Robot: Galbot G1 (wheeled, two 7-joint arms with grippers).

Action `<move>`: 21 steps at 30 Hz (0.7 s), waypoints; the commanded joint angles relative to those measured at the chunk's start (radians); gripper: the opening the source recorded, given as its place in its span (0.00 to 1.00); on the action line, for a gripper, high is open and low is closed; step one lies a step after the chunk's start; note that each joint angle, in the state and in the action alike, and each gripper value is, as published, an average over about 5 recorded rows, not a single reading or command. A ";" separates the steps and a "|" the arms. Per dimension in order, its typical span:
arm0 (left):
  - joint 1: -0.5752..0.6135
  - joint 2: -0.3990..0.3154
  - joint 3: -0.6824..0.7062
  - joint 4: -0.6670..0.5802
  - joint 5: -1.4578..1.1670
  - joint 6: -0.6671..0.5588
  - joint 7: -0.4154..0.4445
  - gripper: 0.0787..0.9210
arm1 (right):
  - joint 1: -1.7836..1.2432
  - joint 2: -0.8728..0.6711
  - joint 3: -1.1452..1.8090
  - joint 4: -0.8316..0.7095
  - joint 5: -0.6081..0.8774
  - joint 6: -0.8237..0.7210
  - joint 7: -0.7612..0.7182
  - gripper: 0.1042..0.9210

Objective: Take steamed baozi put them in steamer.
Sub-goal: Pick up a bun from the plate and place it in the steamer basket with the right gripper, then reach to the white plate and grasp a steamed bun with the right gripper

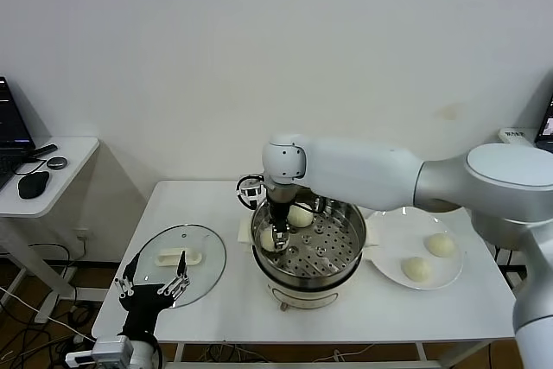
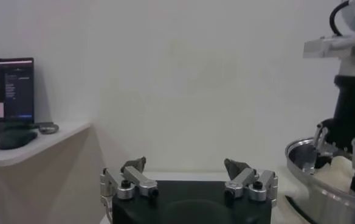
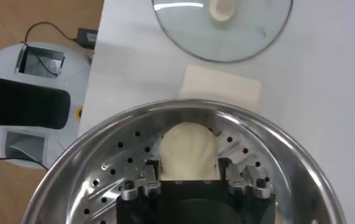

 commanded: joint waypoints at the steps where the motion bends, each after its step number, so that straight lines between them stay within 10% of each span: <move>1: 0.002 -0.001 0.002 -0.001 0.000 0.000 -0.001 0.88 | -0.016 0.002 0.009 0.005 -0.008 -0.009 0.017 0.72; 7: 0.000 -0.001 0.001 -0.001 0.000 0.000 -0.001 0.88 | 0.009 -0.047 0.035 0.045 -0.006 -0.012 0.006 0.87; 21: -0.016 -0.007 0.011 0.004 -0.002 0.014 0.016 0.88 | 0.306 -0.565 0.069 0.281 -0.077 0.123 -0.211 0.88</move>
